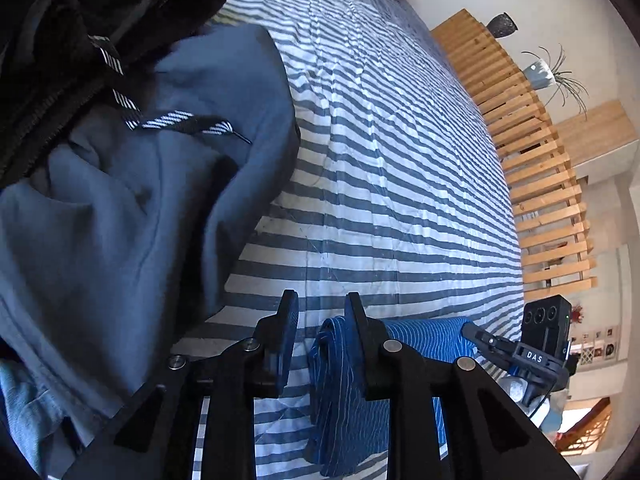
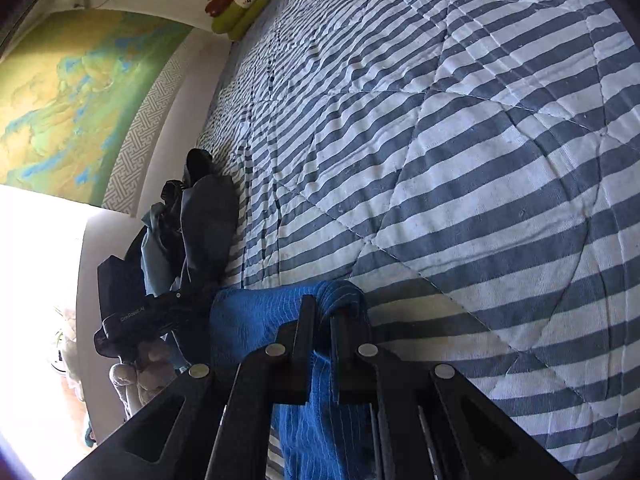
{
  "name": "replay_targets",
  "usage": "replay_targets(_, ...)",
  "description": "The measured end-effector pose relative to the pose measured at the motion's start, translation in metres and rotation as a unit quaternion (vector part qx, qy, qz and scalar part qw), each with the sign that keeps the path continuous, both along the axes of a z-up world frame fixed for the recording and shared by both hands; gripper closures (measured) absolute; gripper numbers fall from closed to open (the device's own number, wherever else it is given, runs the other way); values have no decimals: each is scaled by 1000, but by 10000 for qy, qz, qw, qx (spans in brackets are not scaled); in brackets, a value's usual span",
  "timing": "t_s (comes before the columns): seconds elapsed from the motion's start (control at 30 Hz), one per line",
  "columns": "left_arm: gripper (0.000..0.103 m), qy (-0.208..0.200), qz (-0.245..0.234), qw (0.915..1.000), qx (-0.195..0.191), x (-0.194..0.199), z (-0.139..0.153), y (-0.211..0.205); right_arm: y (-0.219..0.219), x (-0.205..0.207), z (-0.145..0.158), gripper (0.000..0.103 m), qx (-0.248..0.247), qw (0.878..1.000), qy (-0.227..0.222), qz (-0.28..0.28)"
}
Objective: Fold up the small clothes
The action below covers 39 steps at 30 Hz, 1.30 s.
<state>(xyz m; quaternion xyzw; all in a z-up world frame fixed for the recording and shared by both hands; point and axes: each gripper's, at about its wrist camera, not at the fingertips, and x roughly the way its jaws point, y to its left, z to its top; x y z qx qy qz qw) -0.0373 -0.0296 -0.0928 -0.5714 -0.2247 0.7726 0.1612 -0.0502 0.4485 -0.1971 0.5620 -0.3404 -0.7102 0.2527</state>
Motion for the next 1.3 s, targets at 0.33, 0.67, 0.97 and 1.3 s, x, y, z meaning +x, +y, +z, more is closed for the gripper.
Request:
replay_targets(0.33,79,409,-833,9928,-757,30,-12,59,2,5,-3,97,-109,9998,-135,-98)
replay_targets(0.67,49,381,-350,9976,-466,54,-12,18,19,24,20,61,531,9984,168,51)
replay_targets(0.97,39,102,-560,9979,-323,77,-36,28,-7,75,8,60,871,9942,270,578)
replay_targets(1.3,67,204,-653,9951,-711,79,-39,48,-28,75,3,60,1035,9928,335,503)
